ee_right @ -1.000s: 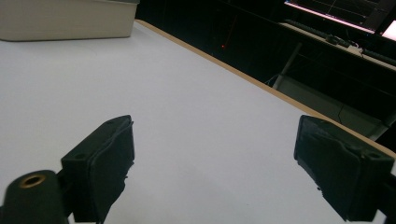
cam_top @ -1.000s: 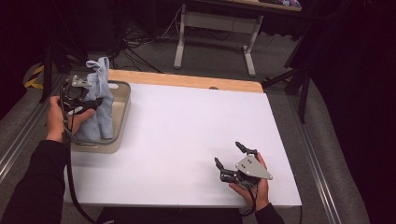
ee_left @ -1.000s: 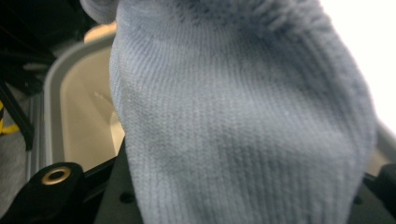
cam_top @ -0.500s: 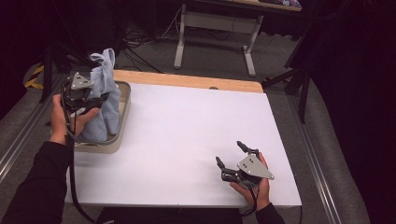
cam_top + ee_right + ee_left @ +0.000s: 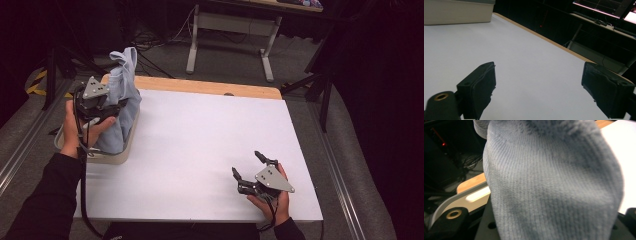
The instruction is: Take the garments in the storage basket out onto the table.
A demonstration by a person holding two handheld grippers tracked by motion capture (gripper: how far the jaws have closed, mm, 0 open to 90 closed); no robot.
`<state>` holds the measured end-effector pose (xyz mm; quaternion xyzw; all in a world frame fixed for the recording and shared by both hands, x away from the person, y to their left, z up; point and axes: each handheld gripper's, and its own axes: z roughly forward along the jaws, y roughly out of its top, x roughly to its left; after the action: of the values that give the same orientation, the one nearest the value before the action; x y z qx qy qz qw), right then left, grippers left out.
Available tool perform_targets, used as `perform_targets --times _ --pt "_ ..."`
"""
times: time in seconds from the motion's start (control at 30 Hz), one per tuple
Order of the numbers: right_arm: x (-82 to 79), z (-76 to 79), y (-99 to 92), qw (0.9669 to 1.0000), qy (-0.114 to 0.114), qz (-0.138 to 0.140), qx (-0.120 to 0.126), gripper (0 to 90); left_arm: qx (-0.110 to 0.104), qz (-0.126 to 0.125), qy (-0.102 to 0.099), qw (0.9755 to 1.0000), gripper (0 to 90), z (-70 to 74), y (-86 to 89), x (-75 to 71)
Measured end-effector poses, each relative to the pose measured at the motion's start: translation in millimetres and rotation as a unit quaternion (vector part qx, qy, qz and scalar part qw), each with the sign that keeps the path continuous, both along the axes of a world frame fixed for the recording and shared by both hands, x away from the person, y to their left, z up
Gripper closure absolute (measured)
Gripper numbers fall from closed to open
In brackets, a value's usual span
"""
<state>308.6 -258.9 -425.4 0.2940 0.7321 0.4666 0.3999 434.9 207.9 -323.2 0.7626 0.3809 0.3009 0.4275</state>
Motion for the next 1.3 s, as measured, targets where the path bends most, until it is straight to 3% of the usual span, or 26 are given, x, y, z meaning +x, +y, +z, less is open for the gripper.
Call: perform_targets --times 0.23,0.5,0.63,0.77,0.97,1.3 --pt "0.0 0.1 0.0 1.0 0.0 0.0 0.001 12.2 0.0 -0.027 -0.017 0.9995 62.3 3.6 -18.3 -11.5" --pt "-0.1 0.3 -0.6 1.0 0.0 -0.001 0.001 12.2 -0.005 -0.066 -0.021 0.9976 62.3 6.0 -38.6 -22.0" --pt "-0.3 0.7 -1.1 1.0 0.0 0.0 0.001 12.2 -0.012 -0.093 -0.021 0.9954 62.3 2.6 -55.3 -27.6" --pt "-0.3 0.7 -1.4 1.0 -0.002 -0.001 0.001 12.2 -0.007 -0.11 -0.022 0.9937 62.3 -2.8 -70.9 -31.8" --pt "-0.1 0.7 -1.7 1.0 0.0 -0.001 0.003 12.2 -0.017 -0.131 -0.015 0.9911 62.3 -11.1 -88.3 -34.9" --pt "-0.1 0.8 -1.9 1.0 0.001 0.0 0.004 12.2 -0.027 -0.18 0.007 0.9833 62.0 -27.9 -120.0 -38.2"
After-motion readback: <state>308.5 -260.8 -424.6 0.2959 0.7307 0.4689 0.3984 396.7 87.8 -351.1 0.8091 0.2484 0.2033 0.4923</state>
